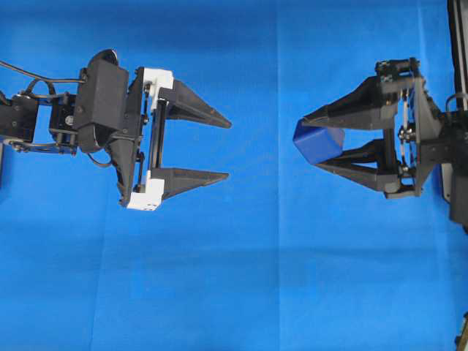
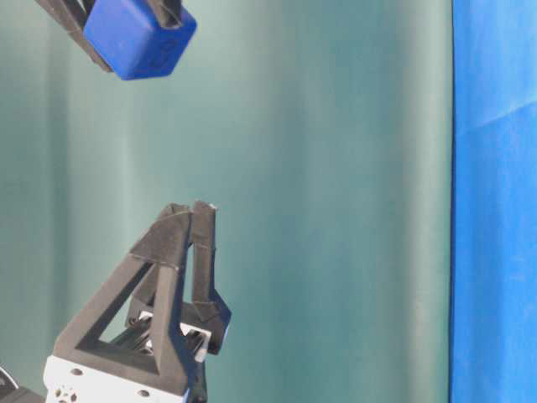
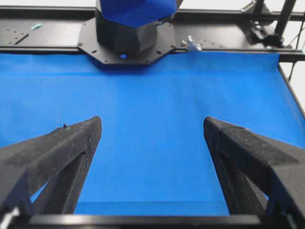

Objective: Handover the blue block to the right arm after grasping it with the left arm, then place it in the designated position.
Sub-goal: 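Carry the cube with the right gripper and reorient it, then move the right gripper down toward the table center with the cube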

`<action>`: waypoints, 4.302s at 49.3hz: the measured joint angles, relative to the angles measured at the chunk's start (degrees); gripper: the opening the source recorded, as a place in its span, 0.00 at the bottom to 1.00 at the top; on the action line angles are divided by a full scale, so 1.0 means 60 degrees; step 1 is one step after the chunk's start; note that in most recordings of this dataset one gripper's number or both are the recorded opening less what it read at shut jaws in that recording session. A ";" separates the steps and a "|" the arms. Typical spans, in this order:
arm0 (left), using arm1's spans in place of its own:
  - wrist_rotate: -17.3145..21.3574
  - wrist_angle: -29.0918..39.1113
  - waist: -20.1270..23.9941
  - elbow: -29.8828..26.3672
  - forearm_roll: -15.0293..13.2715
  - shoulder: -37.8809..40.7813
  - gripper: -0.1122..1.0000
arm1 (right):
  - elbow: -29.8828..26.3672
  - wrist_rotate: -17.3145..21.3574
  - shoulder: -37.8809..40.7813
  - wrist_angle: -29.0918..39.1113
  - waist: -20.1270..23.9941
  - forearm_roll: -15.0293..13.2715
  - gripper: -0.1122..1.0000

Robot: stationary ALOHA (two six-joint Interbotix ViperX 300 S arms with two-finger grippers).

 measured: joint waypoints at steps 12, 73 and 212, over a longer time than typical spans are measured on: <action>0.0015 0.0015 0.0000 0.0000 0.0000 -0.0015 0.93 | 0.0000 0.3179 -0.0161 0.0029 0.0000 0.0146 0.57; 0.0044 0.0015 0.0000 0.0000 0.0000 -0.0015 0.93 | 0.0000 0.7280 -0.0205 0.0586 0.0000 0.0161 0.57; 0.0044 0.0015 0.0000 0.0000 0.0015 -0.0015 0.93 | 0.0146 0.7324 0.1318 0.1553 0.0190 0.0864 0.57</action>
